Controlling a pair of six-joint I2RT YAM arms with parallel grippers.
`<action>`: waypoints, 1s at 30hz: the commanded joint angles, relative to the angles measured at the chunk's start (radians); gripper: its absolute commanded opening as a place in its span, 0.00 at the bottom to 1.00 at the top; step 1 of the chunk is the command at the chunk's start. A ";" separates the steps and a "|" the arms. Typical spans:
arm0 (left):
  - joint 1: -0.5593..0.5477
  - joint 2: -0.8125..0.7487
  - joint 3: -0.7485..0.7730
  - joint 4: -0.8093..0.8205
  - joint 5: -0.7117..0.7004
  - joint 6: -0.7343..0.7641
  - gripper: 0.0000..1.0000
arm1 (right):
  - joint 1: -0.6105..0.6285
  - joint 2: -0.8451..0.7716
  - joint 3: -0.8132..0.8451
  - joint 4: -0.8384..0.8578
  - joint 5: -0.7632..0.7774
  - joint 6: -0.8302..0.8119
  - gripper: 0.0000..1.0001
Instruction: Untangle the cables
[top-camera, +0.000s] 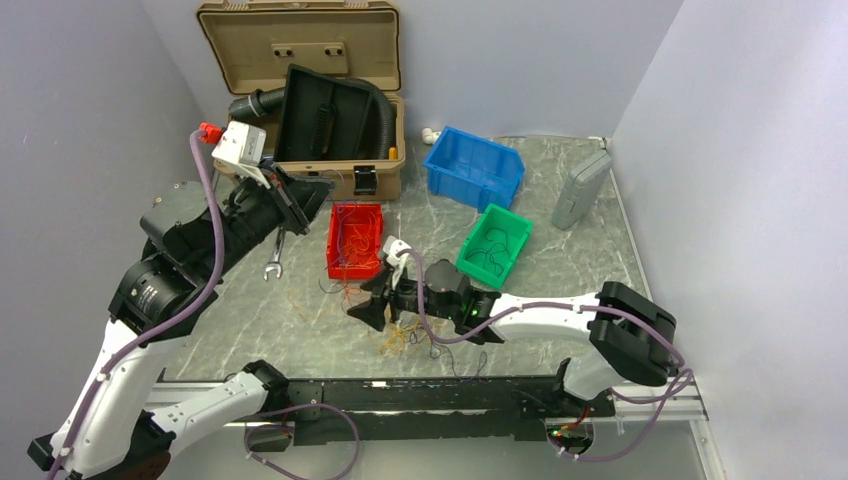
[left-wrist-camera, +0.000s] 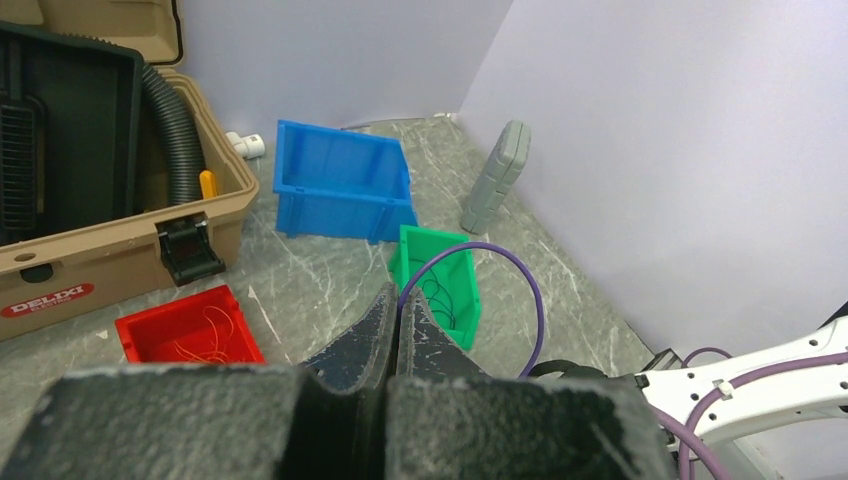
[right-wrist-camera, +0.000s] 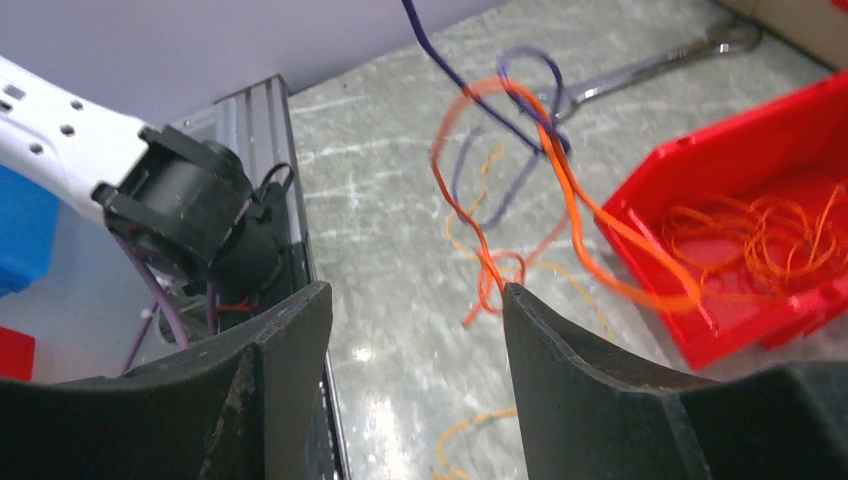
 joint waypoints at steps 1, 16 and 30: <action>0.002 -0.001 0.031 0.018 0.023 -0.006 0.00 | 0.012 0.035 0.118 -0.030 -0.003 -0.087 0.66; 0.002 -0.008 0.052 -0.006 0.002 0.009 0.00 | 0.011 0.130 0.163 -0.051 0.021 -0.127 0.40; 0.002 -0.010 0.075 -0.038 -0.034 0.041 0.00 | 0.011 0.054 0.037 -0.037 0.030 -0.088 0.04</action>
